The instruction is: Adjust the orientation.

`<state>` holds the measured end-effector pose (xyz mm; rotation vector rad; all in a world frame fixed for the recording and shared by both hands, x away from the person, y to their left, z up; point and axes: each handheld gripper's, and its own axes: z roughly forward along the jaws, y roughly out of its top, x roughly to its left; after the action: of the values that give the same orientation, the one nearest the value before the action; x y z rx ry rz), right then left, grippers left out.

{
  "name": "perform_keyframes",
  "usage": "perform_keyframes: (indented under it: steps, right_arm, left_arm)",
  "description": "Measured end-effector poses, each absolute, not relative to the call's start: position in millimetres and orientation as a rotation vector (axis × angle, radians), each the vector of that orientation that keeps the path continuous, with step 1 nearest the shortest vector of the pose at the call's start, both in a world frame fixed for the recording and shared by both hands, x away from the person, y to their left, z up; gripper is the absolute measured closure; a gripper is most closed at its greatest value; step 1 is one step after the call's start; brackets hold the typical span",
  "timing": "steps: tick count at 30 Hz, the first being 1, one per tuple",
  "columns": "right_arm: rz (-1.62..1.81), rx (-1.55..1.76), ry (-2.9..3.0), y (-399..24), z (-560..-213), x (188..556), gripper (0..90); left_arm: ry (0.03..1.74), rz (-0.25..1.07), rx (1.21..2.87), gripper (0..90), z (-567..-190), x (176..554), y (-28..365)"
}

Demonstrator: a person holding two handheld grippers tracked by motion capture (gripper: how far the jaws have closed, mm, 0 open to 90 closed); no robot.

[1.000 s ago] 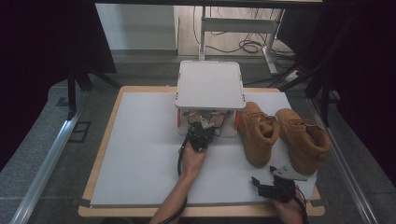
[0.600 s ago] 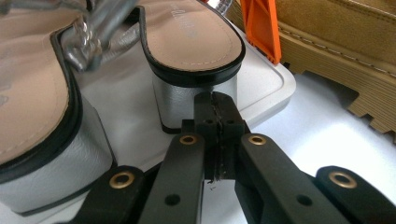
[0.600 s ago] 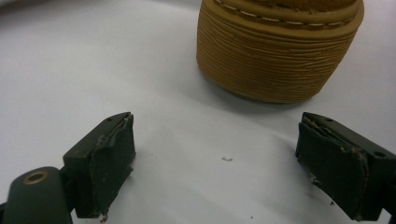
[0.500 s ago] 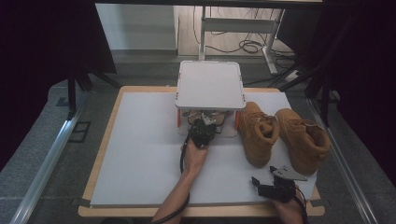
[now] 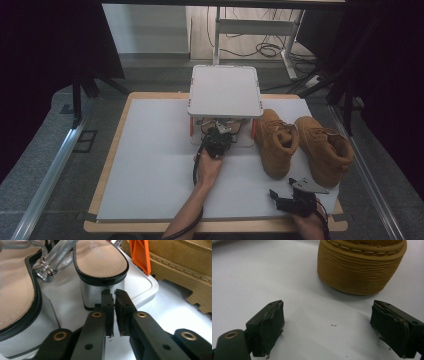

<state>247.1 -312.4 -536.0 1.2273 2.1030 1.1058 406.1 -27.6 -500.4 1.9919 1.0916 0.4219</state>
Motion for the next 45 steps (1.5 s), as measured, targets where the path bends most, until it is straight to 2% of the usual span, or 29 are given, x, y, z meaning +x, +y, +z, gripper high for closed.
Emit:
perform_keyframes:
  steps: [28,37,45]
  right_arm:
    - [1.105,1.226,2.104,-312,-536,247,11.7]
    - [1.105,1.226,2.104,-312,-536,247,11.7]
    - [1.105,1.226,2.104,-312,-536,247,11.7]
  left_arm:
    - [1.049,0.342,2.046,42.4,-493,390,-19]
    - [1.025,0.343,2.082,37.7,-490,383,-13]
    - [1.004,0.33,2.095,29.2,-487,378,-5]
